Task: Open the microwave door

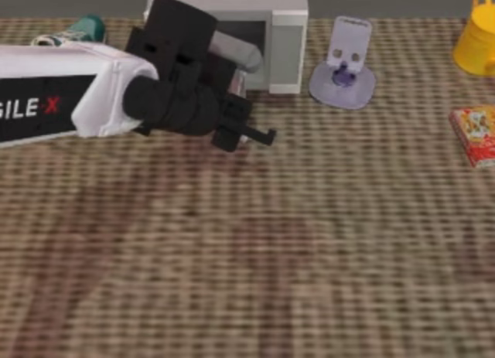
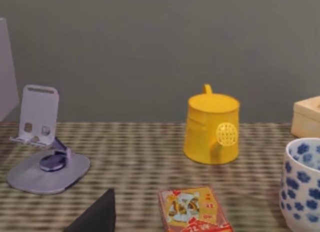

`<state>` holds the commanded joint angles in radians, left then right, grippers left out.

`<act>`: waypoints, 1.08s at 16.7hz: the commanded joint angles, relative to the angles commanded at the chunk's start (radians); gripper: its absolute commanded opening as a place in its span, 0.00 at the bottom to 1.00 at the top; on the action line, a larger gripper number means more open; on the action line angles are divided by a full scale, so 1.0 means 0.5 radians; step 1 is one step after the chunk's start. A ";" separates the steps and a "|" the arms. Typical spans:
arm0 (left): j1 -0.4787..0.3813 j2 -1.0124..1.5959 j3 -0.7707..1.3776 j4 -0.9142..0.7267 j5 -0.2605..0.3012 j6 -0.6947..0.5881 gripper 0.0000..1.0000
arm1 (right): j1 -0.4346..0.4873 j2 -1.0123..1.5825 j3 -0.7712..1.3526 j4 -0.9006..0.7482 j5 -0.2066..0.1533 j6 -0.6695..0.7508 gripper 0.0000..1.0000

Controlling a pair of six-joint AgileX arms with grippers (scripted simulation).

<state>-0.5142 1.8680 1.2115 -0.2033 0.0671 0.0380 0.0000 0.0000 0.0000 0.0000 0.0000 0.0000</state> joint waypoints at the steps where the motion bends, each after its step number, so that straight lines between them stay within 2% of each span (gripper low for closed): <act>1: 0.000 0.000 0.000 0.000 0.000 0.000 0.00 | 0.000 0.000 0.000 0.000 0.000 0.000 1.00; 4: 0.000 0.000 0.000 0.000 0.000 0.000 0.00 | 0.000 0.000 0.000 0.000 0.000 0.000 1.00; 12: 0.047 -0.046 -0.059 0.001 0.101 0.119 0.00 | 0.000 0.000 0.000 0.000 0.000 0.000 1.00; 18: 0.048 -0.046 -0.059 0.001 0.102 0.119 0.00 | 0.000 0.000 0.000 0.000 0.000 0.000 1.00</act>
<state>-0.4904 1.8448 1.1820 -0.2027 0.1179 0.0977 0.0000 0.0000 0.0000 0.0000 0.0000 0.0000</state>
